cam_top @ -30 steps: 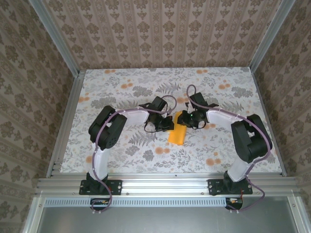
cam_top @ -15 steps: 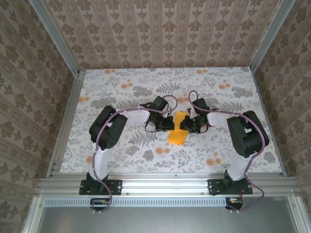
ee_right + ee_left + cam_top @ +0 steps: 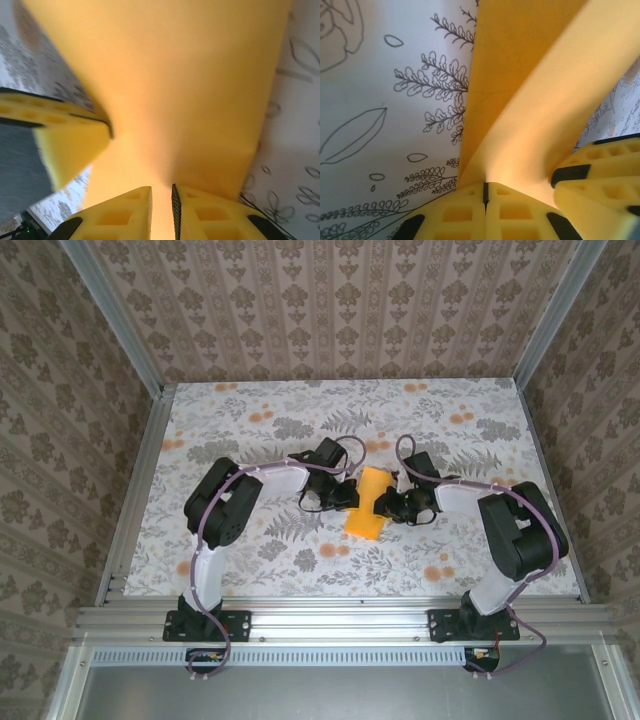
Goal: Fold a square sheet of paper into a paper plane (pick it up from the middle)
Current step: Fold the square sheet of paper in half at the center of the table.
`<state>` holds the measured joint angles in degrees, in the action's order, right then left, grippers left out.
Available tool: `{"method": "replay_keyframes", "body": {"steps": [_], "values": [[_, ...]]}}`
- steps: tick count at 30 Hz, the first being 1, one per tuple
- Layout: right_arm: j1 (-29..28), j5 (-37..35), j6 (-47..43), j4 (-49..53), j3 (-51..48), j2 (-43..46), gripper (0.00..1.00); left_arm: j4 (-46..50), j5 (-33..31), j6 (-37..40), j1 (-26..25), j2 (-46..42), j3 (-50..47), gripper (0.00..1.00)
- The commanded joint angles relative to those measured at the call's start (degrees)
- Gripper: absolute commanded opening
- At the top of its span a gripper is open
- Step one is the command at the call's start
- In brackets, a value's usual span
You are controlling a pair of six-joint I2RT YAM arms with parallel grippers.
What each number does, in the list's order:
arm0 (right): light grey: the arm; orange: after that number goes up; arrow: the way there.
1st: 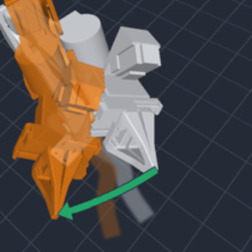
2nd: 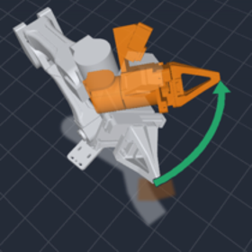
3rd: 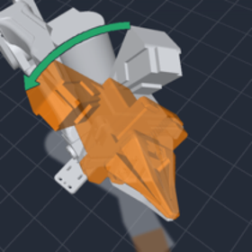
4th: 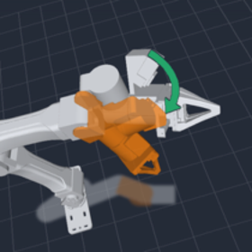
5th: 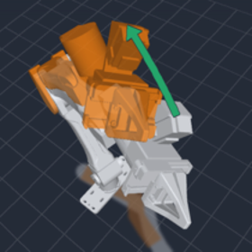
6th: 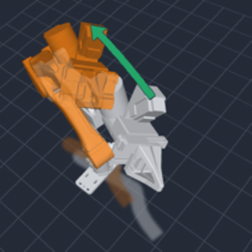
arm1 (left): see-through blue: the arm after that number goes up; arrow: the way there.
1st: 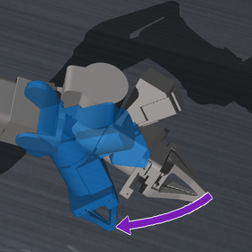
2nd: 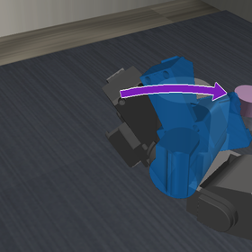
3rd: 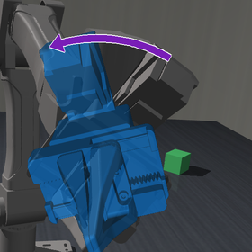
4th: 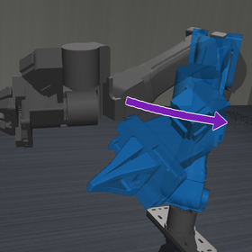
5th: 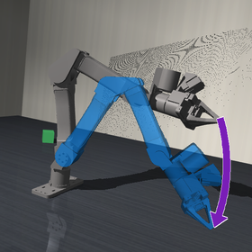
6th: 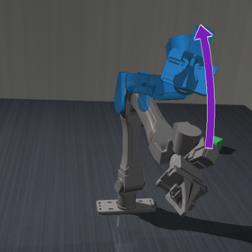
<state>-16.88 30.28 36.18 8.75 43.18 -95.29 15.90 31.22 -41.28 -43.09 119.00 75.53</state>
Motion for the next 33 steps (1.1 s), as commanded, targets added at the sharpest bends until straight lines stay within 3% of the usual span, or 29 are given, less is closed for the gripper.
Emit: {"method": "replay_keyframes", "body": {"steps": [1, 4, 10, 21, 28, 33], "values": [[-0.1, -0.1, 0.6, 0.7, -1.1, -2.1, 0.19, 6.2, -4.1, 1.3, -0.8, 3.3, -0.8, 0.00], [-0.2, -3.1, -0.5, 3.5, 0.0, -1.8, 0.17, 6.3, -4.2, 1.3, -0.8, 3.3, -0.6, 0.00], [-3.7, 0.9, 0.7, 3.3, 0.3, 3.8, 0.17, 6.6, -4.4, 1.2, -0.9, 3.3, -0.6, 0.00], [-4.4, 0.3, 4.4, -3.0, -7.6, 0.6, 0.15, 6.7, -4.5, 1.3, -0.9, 3.3, -0.6, 0.00], [-6.0, 1.7, 4.2, 1.5, -6.1, 9.3, 0.16, 6.8, -4.8, 0.9, -0.9, 3.4, -0.6, 0.00], [-6.8, 2.4, 4.9, 0.8, -8.2, 5.6, 0.16, 6.9, -4.9, 0.9, -1.0, 3.4, -0.6, 0.00]]}}
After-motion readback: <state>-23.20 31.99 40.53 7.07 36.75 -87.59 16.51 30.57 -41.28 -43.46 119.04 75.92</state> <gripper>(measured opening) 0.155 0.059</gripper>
